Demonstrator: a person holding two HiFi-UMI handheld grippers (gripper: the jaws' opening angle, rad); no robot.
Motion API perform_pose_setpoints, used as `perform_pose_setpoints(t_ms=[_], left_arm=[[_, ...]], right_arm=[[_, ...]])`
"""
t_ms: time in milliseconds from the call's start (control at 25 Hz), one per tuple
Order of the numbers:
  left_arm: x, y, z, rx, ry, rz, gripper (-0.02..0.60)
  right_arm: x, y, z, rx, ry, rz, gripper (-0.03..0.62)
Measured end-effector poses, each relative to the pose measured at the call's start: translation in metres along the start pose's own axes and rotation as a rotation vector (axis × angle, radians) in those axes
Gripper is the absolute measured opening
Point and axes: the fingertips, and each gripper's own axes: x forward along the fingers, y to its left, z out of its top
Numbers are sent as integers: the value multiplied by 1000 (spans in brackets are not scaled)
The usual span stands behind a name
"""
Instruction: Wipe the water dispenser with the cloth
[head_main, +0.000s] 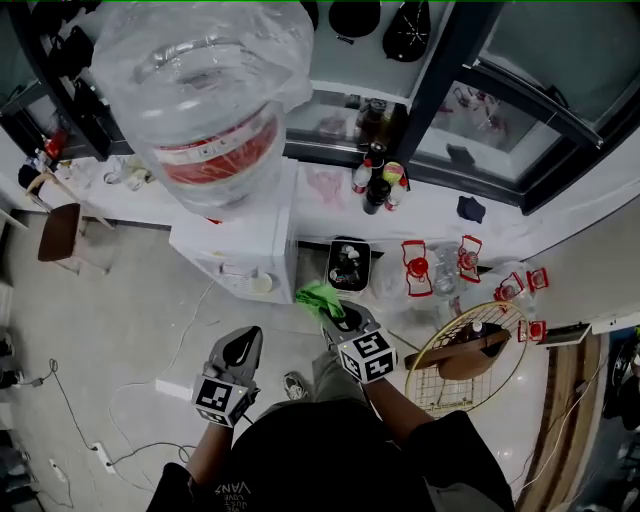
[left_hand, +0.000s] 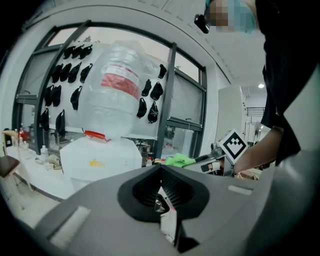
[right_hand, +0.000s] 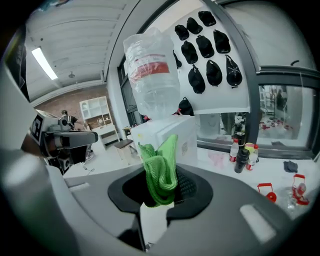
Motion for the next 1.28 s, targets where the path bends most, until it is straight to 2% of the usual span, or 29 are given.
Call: perform_pose_setpoints(t_ms=[200, 400, 520, 720, 840, 920, 1120, 1280], left_arm=[[24, 7, -2, -15, 39, 17, 2], [55, 12, 1, -29, 78, 15, 2], [72, 11, 7, -57, 131, 28, 2], [102, 16, 8, -64, 151, 40, 2], [112, 25, 8, -76, 152, 71, 2], [117, 32, 7, -80, 136, 94, 2], [127, 36, 7, -108, 185, 131, 2], [128, 39, 6, -122, 194, 159, 2]], right_arm=[[31, -19, 10, -43, 44, 38, 94], [63, -28, 27, -152, 77, 109, 94], [80, -25, 38, -209, 85, 163, 94], [113, -37, 46, -243, 99, 221, 94], [135, -45, 52, -245, 102, 246, 94], [150, -53, 56, -252, 105, 256, 94], [190, -78, 63, -280, 132, 256, 94], [222, -110, 70, -284, 151, 223, 94]])
